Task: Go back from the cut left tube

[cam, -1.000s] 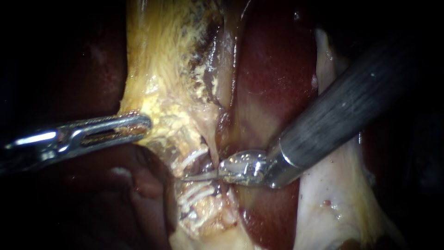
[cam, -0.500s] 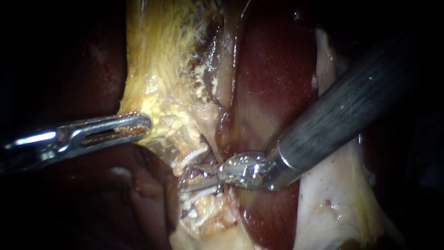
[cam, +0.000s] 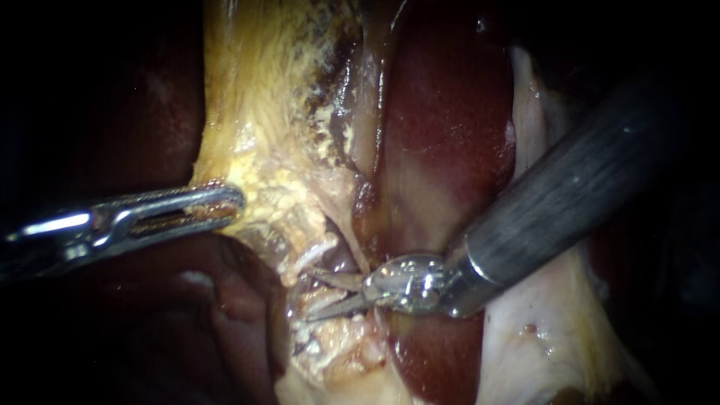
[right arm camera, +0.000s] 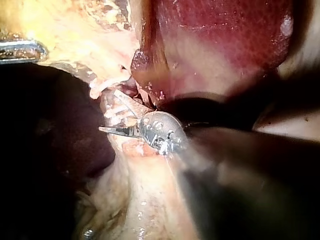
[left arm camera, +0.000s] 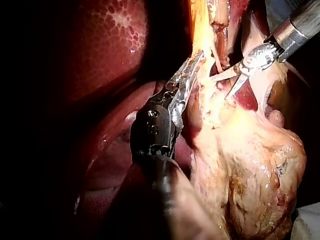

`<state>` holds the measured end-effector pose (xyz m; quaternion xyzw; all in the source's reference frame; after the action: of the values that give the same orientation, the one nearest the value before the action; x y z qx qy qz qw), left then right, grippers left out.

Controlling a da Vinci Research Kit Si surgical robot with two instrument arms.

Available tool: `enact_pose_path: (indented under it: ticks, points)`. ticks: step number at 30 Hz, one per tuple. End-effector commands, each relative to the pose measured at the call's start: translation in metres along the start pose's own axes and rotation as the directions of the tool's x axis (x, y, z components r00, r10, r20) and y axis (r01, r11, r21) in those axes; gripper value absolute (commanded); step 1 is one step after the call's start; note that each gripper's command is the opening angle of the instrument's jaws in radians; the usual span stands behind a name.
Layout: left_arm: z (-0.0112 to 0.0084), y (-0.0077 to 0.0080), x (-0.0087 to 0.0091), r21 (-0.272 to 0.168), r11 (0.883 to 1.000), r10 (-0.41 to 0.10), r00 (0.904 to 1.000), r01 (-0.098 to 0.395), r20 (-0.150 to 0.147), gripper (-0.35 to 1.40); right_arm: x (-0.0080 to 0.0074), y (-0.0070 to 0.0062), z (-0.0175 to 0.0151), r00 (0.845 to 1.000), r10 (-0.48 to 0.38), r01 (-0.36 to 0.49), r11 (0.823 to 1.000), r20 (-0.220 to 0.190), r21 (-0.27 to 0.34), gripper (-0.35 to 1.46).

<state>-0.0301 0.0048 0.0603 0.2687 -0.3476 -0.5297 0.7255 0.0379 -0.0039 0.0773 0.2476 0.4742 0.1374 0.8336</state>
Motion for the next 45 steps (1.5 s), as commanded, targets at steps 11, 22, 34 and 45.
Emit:
enact_pose_path:
  ticks: [11, 22, 34, 45]
  points:
    - [0.0002, 0.0005, 0.0000, -0.002, 1.000, 0.000, 1.0000, 0.000, 0.001, -0.35, 0.0002, 0.0018, -0.0077, 0.980, -0.198, 0.198, 0.980, 0.003, -0.028, 1.43]
    - [0.0004, 0.0008, -0.0001, -0.005, 1.000, 0.000, 1.0000, 0.000, 0.003, -0.35, 0.0032, 0.0044, -0.0159, 0.951, -0.310, 0.309, 0.944, 0.005, -0.114, 1.43]
    - [0.0061, 0.0046, 0.0004, -0.007, 1.000, 0.019, 0.9996, -0.019, 0.022, -0.35, 0.0028, 0.0049, -0.0164, 0.943, -0.332, 0.331, 0.936, 0.009, -0.118, 1.43]
    - [0.0129, 0.0052, -0.0013, -0.003, 1.000, 0.015, 0.9999, -0.015, -0.006, -0.35, 0.0028, 0.0049, -0.0164, 0.939, -0.344, 0.342, 0.933, 0.007, -0.112, 1.43]
